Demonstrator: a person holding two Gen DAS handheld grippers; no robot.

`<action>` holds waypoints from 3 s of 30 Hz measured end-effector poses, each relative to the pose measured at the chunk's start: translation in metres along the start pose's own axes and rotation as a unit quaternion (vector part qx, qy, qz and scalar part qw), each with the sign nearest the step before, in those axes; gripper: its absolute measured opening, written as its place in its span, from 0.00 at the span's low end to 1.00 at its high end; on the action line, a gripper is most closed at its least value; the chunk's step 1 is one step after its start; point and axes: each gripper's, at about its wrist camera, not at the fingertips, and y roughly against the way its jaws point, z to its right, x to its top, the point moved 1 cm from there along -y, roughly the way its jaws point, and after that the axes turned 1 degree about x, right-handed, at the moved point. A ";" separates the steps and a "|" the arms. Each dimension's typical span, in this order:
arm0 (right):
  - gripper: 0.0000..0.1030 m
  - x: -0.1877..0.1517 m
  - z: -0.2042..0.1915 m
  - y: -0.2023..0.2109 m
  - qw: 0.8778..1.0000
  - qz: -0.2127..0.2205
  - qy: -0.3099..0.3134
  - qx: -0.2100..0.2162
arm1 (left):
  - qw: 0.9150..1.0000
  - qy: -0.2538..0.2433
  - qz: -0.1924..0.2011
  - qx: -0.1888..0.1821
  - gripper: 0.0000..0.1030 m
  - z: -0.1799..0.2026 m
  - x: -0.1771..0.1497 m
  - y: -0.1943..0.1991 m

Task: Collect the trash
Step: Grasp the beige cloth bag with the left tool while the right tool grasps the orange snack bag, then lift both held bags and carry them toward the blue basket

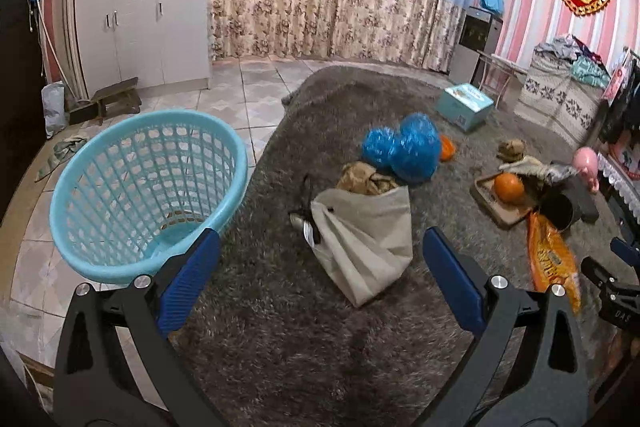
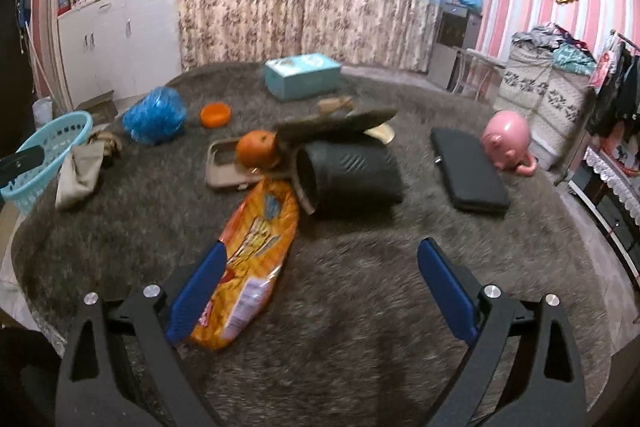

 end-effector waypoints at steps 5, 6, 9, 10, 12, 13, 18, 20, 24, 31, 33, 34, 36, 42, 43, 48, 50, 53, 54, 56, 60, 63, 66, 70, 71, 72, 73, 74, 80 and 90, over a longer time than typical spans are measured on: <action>0.90 -0.009 -0.012 -0.022 0.999 -0.034 0.004 0.025 | 1.000 -0.005 -0.013 0.002 0.95 -0.001 -0.004 -0.008; 0.88 -0.011 -0.015 -0.026 0.999 -0.043 0.008 0.031 | 1.000 -0.002 -0.014 0.000 0.95 -0.002 -0.004 -0.009; 0.61 -0.014 -0.022 -0.035 0.997 -0.060 0.022 0.042 | 1.000 0.002 -0.019 -0.004 0.95 -0.005 -0.004 -0.013; 0.52 -0.014 -0.023 -0.037 0.996 -0.065 0.023 0.049 | 1.000 0.001 -0.021 -0.005 0.95 -0.004 -0.004 -0.015; 0.42 -0.014 -0.026 -0.038 0.996 -0.067 0.025 0.061 | 1.000 -0.004 -0.027 -0.004 0.95 -0.001 -0.004 -0.021; 0.30 -0.013 -0.026 -0.037 0.996 -0.064 0.027 0.063 | 1.000 -0.007 -0.030 -0.004 0.95 0.001 -0.003 -0.024; 0.08 -0.006 -0.027 -0.029 0.995 -0.041 0.023 0.092 | 0.999 -0.024 -0.043 -0.006 0.94 0.010 -0.003 -0.035; 0.07 -0.004 -0.028 -0.025 0.995 -0.030 0.028 0.095 | 0.998 -0.027 -0.047 -0.014 0.93 0.012 -0.003 -0.038; 0.07 0.000 -0.031 -0.023 0.994 -0.025 0.030 0.104 | 0.995 -0.026 -0.081 -0.047 0.64 0.015 -0.007 -0.053; 0.07 0.002 -0.031 -0.022 0.993 -0.026 0.030 0.110 | 0.995 -0.025 -0.069 -0.068 0.16 0.017 -0.007 -0.044; 0.07 0.003 -0.030 -0.022 0.993 -0.026 0.027 0.110 | 0.996 -0.030 -0.056 -0.063 0.14 0.016 -0.004 -0.032; 0.07 0.003 -0.029 -0.022 0.993 -0.026 0.025 0.111 | 0.996 -0.031 -0.049 -0.062 0.14 0.016 -0.002 -0.026; 0.07 0.003 -0.027 -0.023 0.993 -0.034 0.019 0.114 | 0.997 -0.034 -0.039 -0.059 0.14 0.014 0.002 -0.015; 0.09 0.001 -0.024 -0.028 0.991 -0.049 0.005 0.122 | 0.998 -0.046 -0.019 -0.046 0.14 0.009 0.013 0.008; 0.10 0.001 -0.024 -0.030 0.991 -0.055 0.004 0.123 | 0.998 -0.046 -0.019 -0.046 0.14 0.007 0.014 0.010; 0.68 -0.002 -0.026 -0.036 0.992 -0.063 -0.004 0.113 | 0.998 -0.039 -0.021 -0.036 0.14 -0.003 0.013 0.013; 0.68 0.000 -0.029 -0.037 0.992 -0.066 0.002 0.108 | 0.999 -0.038 -0.022 -0.033 0.14 -0.006 0.012 0.014; 0.68 0.002 -0.035 -0.047 0.990 -0.090 0.011 0.104 | 0.999 -0.041 -0.022 -0.024 0.14 -0.008 0.011 0.014; 0.65 0.003 -0.040 -0.051 0.990 -0.099 0.018 0.102 | 0.999 -0.041 -0.020 -0.023 0.14 -0.010 0.011 0.015; 0.46 0.004 -0.048 -0.055 0.988 -0.109 0.036 0.102 | 0.999 -0.041 -0.016 -0.022 0.14 -0.012 0.012 0.017; 0.15 0.005 -0.066 -0.053 0.988 -0.106 0.073 0.090 | 0.999 -0.039 -0.011 -0.020 0.14 -0.016 0.011 0.020; 0.05 0.006 -0.070 -0.048 0.989 -0.094 0.088 0.080 | 0.999 -0.037 -0.013 -0.018 0.14 -0.020 0.010 0.018; 0.01 0.010 -0.063 -0.041 0.991 -0.077 0.073 0.086 | 0.999 -0.033 -0.013 -0.017 0.14 -0.025 0.009 0.019; 0.01 0.027 -0.060 -0.025 0.992 -0.042 0.062 0.104 | 1.000 -0.029 -0.008 -0.010 0.14 -0.034 0.011 0.022; 0.01 0.031 -0.061 -0.021 0.992 -0.034 0.062 0.107 | 1.000 -0.026 -0.006 -0.009 0.14 -0.036 0.012 0.023; 0.01 0.037 -0.063 -0.017 0.991 -0.024 0.065 0.112 | 1.000 -0.022 -0.003 -0.009 0.14 -0.040 0.014 0.025; 0.01 0.042 -0.065 -0.015 0.991 -0.016 0.068 0.112 | 1.000 -0.020 -0.001 -0.007 0.14 -0.043 0.015 0.026; 0.01 0.047 -0.067 -0.012 0.991 -0.008 0.070 0.113 | 1.000 -0.019 0.002 -0.003 0.14 -0.046 0.016 0.028; 0.01 0.064 -0.076 -0.018 0.990 0.006 0.071 0.126 | 1.000 -0.016 0.008 0.017 0.14 -0.061 0.021 0.031; 0.01 0.100 -0.099 -0.016 0.985 0.037 0.064 0.155 | 0.999 0.007 0.011 0.052 0.14 -0.101 0.031 0.029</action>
